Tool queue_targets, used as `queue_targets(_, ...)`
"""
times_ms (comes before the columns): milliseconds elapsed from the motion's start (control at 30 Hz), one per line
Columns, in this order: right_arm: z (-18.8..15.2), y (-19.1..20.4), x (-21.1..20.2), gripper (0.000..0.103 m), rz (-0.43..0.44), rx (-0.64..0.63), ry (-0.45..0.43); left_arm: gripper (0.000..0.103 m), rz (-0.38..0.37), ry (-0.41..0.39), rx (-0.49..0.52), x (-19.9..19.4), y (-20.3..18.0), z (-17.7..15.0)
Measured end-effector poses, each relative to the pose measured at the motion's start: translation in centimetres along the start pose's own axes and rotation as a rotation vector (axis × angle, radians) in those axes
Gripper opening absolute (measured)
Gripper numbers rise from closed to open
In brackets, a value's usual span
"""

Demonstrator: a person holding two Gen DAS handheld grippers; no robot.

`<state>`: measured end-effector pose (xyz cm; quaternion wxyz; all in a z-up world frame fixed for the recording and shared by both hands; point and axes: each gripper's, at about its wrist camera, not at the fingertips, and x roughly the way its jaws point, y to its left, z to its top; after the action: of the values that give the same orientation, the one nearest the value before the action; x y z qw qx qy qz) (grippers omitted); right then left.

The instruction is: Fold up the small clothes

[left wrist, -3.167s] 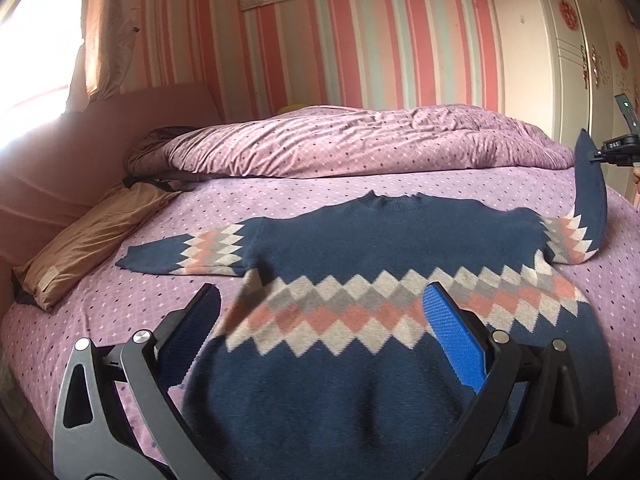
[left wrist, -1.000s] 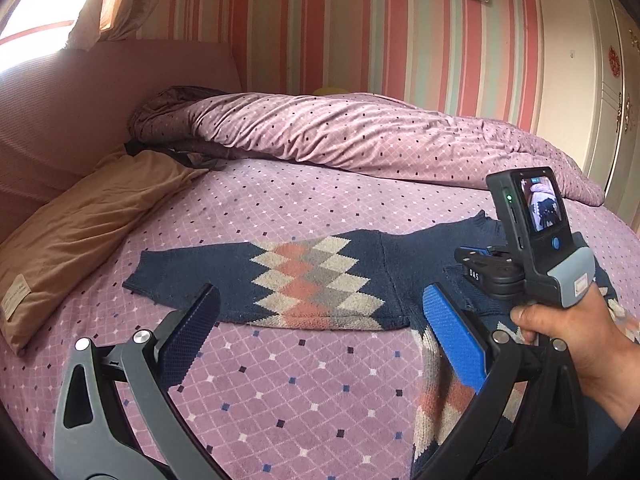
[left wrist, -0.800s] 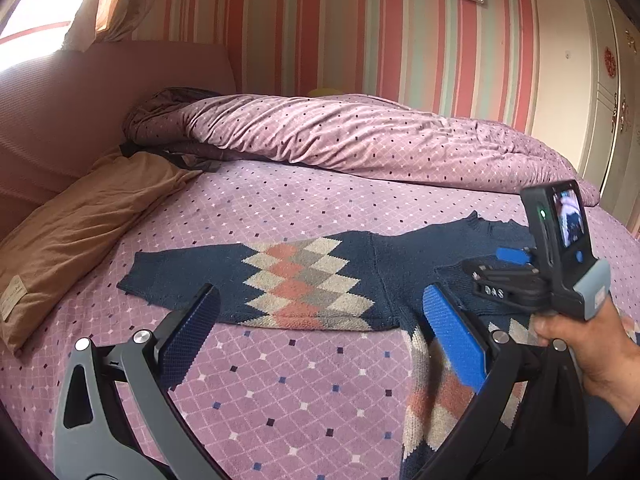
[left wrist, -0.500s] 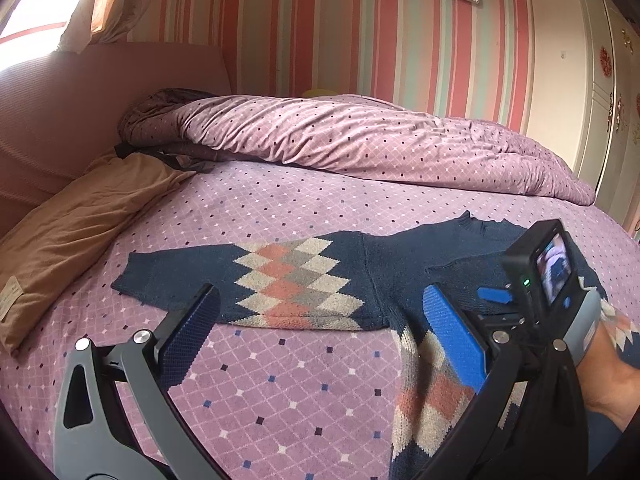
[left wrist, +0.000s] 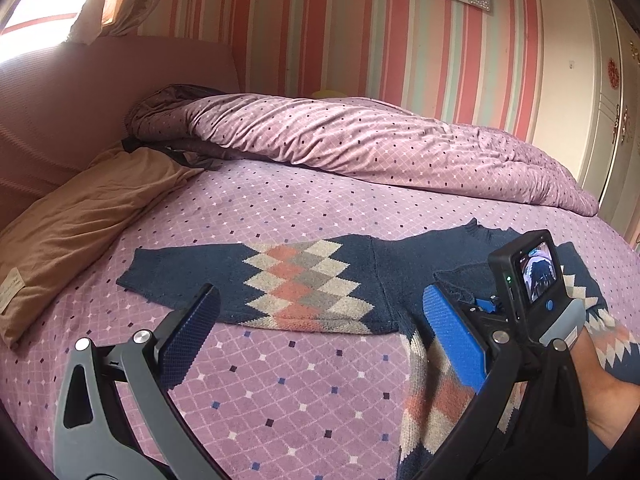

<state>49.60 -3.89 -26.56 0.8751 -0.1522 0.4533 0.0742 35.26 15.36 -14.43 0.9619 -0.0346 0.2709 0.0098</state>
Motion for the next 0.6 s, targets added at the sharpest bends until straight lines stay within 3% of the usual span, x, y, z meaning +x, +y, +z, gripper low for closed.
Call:
queue_targets(333,6.1,0.7,-1.0,0.011,0.083,0.121,-0.1,0.1,0.006,0.019,0.0,0.5,0.3,-0.2)
queue_targets(533,6.4,2.9,2.9,0.012,0.092,0.127,-0.015,0.1,0.009,0.035,0.002,1.1,0.2,-0.6)
queue_targets(600,5.3,3.0,3.9,0.022,0.103,0.125,0.006,0.1,0.009,0.043,0.006,1.4,0.1,-0.7)
